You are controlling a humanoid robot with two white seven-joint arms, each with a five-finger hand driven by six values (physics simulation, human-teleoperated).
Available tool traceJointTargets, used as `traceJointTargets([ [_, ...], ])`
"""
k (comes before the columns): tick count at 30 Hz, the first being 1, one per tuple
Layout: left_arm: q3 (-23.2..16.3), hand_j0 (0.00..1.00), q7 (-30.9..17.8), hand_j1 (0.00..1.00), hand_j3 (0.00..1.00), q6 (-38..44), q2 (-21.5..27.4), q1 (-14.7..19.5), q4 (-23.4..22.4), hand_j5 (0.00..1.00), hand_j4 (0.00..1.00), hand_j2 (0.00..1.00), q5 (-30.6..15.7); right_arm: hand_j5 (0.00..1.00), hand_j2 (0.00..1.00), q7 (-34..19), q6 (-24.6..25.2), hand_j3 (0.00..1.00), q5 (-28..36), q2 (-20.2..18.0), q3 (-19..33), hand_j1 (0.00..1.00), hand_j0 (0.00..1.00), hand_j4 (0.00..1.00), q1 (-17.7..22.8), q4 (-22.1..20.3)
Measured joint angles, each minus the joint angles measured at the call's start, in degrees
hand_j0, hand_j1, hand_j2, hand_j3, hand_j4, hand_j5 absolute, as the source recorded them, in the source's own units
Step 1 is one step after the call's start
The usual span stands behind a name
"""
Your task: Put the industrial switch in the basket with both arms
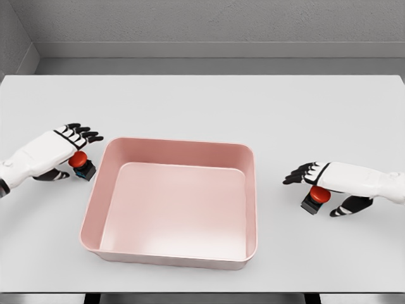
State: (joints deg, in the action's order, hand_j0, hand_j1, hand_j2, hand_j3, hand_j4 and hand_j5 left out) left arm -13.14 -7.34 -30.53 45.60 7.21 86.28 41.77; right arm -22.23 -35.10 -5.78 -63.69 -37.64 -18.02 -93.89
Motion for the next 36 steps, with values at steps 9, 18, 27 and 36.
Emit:
traceJointTargets([
  [9, -0.5, 1.00, 0.0, 1.00, 1.00, 0.0, -0.9, 0.0, -0.7, 1.00, 1.00, 1.00, 0.3, 0.97, 0.97, -0.3, 0.0, 0.97, -0.5, 1.4, -0.3, 0.97, 0.97, 0.97, 0.0, 0.2],
  [18, -0.5, 0.95, 0.0, 0.95, 0.95, 0.0, -0.6, -0.2, -0.8, 0.95, 0.95, 0.95, 0.3, 0.91, 0.91, -1.0, 0.0, 0.91, -1.3, 2.3, -0.3, 0.91, 0.91, 0.91, -0.1, 0.5],
  [27, -0.5, 0.85, 0.8, 0.85, 0.85, -0.9, -0.2, -0.8, -0.7, 0.85, 0.85, 0.85, 0.3, 0.86, 0.86, -1.5, 0.0, 0.86, -2.1, 2.4, -0.3, 0.86, 0.86, 0.86, -0.1, 1.0],
  [36, -0.5, 0.57, 1.2, 0.57, 0.57, -3.5, 0.8, -0.8, -0.8, 0.57, 0.57, 0.57, -0.3, 0.75, 0.75, -2.4, 0.0, 0.75, -2.3, 2.3, -0.2, 0.75, 0.75, 0.75, -0.1, 1.7],
])
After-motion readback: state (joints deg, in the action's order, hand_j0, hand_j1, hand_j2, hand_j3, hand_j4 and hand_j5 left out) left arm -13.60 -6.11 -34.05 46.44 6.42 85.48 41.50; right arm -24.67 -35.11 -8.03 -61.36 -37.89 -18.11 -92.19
